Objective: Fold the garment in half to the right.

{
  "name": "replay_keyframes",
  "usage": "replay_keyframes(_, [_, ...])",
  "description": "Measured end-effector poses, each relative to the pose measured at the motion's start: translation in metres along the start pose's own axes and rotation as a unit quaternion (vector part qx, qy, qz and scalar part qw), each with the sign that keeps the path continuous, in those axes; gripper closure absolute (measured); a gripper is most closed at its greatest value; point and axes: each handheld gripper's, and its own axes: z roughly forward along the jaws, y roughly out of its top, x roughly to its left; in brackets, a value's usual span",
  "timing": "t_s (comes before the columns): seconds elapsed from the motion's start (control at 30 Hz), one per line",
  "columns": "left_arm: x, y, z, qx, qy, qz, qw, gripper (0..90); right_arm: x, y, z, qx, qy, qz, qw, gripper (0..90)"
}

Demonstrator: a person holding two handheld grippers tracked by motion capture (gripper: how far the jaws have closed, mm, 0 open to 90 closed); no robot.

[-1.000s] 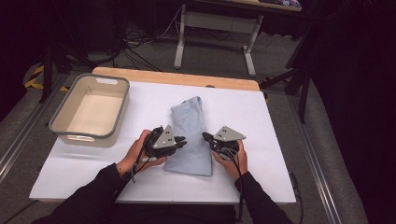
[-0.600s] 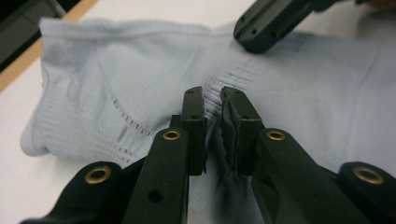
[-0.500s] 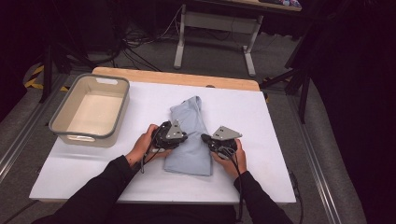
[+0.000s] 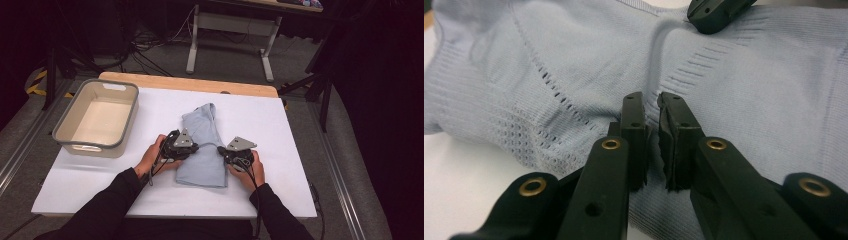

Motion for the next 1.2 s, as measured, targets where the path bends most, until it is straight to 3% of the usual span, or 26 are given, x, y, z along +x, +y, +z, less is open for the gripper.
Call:
replay_keyframes(0.07, [-0.001, 0.003, -0.006, -0.021, 0.0, 0.003, 0.9998, 77.0, -0.001, 0.0, -0.001, -0.004, 0.001, 0.004, 1.0, 89.9])
replay_keyframes(0.17, [0.0, 0.007, -0.02, -0.036, 0.028, 0.018, 0.9988, 74.4, -0.003, 0.004, -0.006, -0.015, 0.005, 0.012, 0.9998, 89.7])
replay_keyframes(0.3, [0.006, 0.007, -0.032, -0.051, 0.034, 0.013, 0.998, 73.6, -0.008, 0.018, -0.013, -0.039, -0.008, 0.007, 0.9992, 90.0])
replay_keyframes(0.4, [0.01, 0.007, -0.034, -0.055, 0.026, 0.004, 0.9981, 73.6, -0.015, 0.032, -0.014, -0.056, 0.0, 0.006, 0.9984, 89.8])
replay_keyframes(0.5, [0.011, 0.005, -0.026, -0.036, 0.026, 0.005, 0.999, 73.5, -0.019, 0.05, -0.004, -0.065, 0.012, -0.02, 0.9976, 89.7])
replay_keyframes(0.67, [0.012, 0.003, -0.011, -0.013, 0.026, -0.002, 0.9996, 73.2, -0.03, 0.075, 0.035, -0.041, 0.046, -0.061, 0.9962, 89.3])
replay_keyframes(0.7, [0.013, 0.003, -0.011, -0.012, 0.027, 0.0, 0.9996, 73.4, -0.033, 0.077, 0.043, -0.033, 0.039, -0.068, 0.9964, 89.7])
replay_keyframes(0.77, [0.014, 0.002, -0.009, -0.005, 0.024, -0.008, 0.9997, 74.0, -0.043, 0.077, 0.057, -0.023, 0.048, -0.054, 0.9971, 89.7])
replay_keyframes(0.93, [0.015, 0.001, -0.007, 0.009, 0.021, -0.009, 0.9997, 74.3, -0.066, 0.069, 0.083, -0.009, 0.039, -0.014, 0.9991, 89.9])
replay_keyframes(1.2, [0.017, -0.003, -0.005, 0.01, 0.015, -0.021, 0.9996, 74.7, -0.081, 0.066, 0.11, 0.002, 0.017, 0.012, 0.9998, 90.0])
